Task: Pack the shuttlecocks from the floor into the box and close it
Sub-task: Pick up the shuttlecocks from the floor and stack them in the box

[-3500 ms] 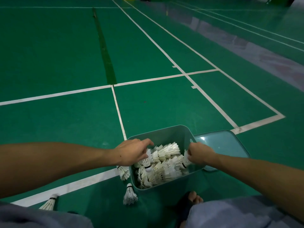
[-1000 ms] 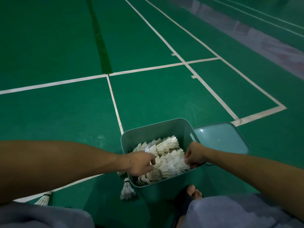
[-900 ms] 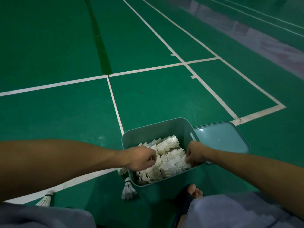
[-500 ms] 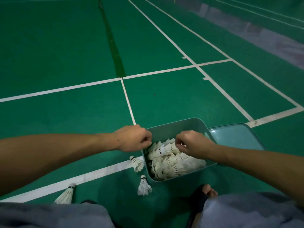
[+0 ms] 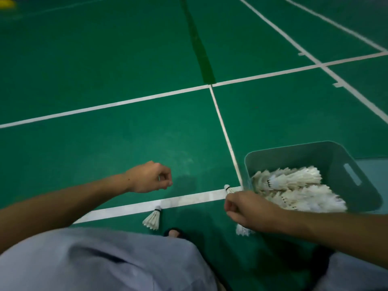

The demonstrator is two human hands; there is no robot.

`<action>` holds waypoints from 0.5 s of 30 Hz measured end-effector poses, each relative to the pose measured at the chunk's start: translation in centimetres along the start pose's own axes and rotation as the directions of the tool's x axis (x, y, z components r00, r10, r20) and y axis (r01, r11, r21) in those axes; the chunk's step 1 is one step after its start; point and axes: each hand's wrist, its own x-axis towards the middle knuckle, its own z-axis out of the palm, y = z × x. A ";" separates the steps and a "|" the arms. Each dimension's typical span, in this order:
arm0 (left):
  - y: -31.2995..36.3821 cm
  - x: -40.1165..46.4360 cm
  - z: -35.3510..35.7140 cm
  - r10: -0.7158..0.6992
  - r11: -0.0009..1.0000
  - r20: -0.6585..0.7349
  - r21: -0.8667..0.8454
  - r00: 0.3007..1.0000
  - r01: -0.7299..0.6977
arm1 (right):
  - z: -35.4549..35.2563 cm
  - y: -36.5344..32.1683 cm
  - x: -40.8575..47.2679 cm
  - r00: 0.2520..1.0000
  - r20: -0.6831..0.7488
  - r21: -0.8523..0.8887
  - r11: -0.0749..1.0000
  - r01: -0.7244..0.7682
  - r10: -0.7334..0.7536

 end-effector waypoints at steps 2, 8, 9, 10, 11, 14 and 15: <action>-2.9 -0.7 3.0 -0.083 0.996 0.008 -0.041 0.997 0.083 | 3.0 0.2 0.1 0.989 0.034 0.146 0.978 -0.147 0.144; -7.8 -0.7 13.2 -0.318 0.940 0.077 -0.108 0.945 0.325 | 10.3 3.4 -1.5 0.841 0.201 0.256 0.802 -0.539 0.501; -8.1 -0.5 14.7 -0.347 0.929 0.086 -0.102 0.934 0.355 | 11.0 3.9 -1.7 0.818 0.214 0.286 0.767 -0.575 0.533; -8.3 -0.2 16.0 -0.374 0.918 0.088 -0.104 0.923 0.382 | 11.6 4.4 -1.8 0.797 0.224 0.318 0.731 -0.603 0.560; -8.3 0.3 17.3 -0.398 0.905 0.087 -0.125 0.913 0.407 | 12.1 4.8 -2.0 0.785 0.231 0.355 0.701 -0.618 0.575; -8.1 1.6 18.9 -0.480 0.850 0.051 -0.219 0.876 0.478 | 13.4 5.7 -1.8 0.771 0.226 0.454 0.636 -0.624 0.595; -8.0 2.1 19.2 -0.490 0.842 0.042 -0.233 0.870 0.486 | 13.6 5.8 -1.6 0.769 0.217 0.482 0.619 -0.620 0.601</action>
